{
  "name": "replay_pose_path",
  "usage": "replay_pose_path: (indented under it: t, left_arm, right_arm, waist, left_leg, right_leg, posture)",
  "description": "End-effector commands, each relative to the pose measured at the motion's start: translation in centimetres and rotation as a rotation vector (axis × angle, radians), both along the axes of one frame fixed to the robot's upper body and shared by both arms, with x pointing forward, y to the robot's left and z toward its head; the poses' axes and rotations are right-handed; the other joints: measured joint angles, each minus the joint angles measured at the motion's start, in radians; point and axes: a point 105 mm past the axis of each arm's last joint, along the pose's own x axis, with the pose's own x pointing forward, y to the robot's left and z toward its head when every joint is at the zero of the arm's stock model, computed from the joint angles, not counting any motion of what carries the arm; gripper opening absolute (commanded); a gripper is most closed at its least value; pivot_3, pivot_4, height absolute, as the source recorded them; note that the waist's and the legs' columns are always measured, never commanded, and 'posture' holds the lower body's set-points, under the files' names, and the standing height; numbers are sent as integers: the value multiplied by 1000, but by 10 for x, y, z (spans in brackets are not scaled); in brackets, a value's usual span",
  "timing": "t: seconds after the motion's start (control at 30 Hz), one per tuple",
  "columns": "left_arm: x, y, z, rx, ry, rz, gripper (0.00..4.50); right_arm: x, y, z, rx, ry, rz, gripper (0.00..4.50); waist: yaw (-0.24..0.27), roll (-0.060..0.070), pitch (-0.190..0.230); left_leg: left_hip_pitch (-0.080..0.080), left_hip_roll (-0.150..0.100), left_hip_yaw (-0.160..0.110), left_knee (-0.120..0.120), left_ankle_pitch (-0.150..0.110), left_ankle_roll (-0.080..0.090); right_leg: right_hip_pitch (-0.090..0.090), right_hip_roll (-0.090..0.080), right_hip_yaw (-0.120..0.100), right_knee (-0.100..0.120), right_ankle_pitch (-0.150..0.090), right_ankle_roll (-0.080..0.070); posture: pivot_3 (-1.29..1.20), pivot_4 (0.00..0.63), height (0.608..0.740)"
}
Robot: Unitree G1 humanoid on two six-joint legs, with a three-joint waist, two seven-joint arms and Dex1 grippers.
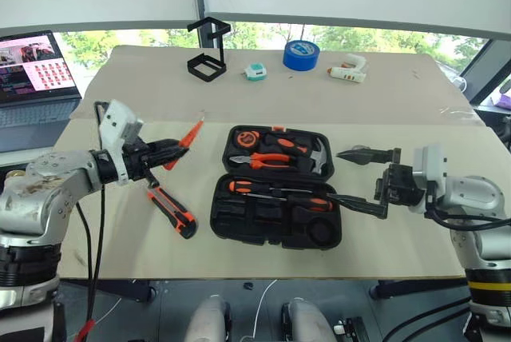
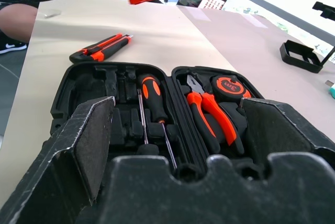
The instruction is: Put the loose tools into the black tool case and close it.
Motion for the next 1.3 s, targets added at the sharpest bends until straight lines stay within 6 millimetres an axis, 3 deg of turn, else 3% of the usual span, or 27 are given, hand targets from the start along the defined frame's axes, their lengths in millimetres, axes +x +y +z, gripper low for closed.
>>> replay_pose_path:
  t: [0.03,0.4,0.7,1.13,1.2,1.23,1.3]
  left_arm:
    - [-9,-30,-14,236,-105,-290,429]
    - [2,-90,-40,496,-69,-506,429]
    - [7,-106,-62,599,-29,-460,429]
    - [-2,-104,-77,665,44,-459,429]
    - [-1,-107,-73,631,22,-458,1429]
    - [-2,-109,-68,613,3,-469,1514]
    - [-2,-114,-53,556,-38,-482,2334]
  right_arm:
    - [-11,-2,12,15,-25,-7,4500]
    - [-37,-10,-19,-50,142,-52,4500]
    - [-43,-7,-22,-20,156,-79,4500]
    - [-41,-3,-19,-7,149,-85,4500]
    - [-40,-3,-19,-5,149,-84,4500]
    - [-40,-3,-19,-3,149,-83,4500]
    - [-40,-2,-19,-1,150,-82,4500]
  waist:
    - [3,0,0]
    - [9,0,0]
    - [-1,0,0]
    - [-2,0,0]
    - [-2,0,0]
    - [-2,0,0]
    - [-2,0,0]
  left_leg:
    - [0,0,0,0,0,0]
    - [-3,-1,5,3,0,1]
    - [-3,0,-2,3,0,1]
    - [-1,-1,-3,3,0,1]
    - [0,-1,-3,3,0,1]
    - [0,-1,-3,3,0,1]
    - [-1,0,-3,3,0,1]
  right_leg:
    - [0,0,0,0,0,0]
    - [0,3,-1,1,-1,2]
    - [-1,4,0,2,-1,3]
    - [2,4,0,2,-1,3]
    - [2,4,1,2,-1,3]
    - [2,4,1,2,-1,3]
    - [1,4,1,2,-1,3]
  posture:
    - [0,150,740]
    - [0,150,740]
    - [0,150,740]
    - [0,150,740]
    - [0,150,740]
    - [0,150,740]
    - [0,150,740]
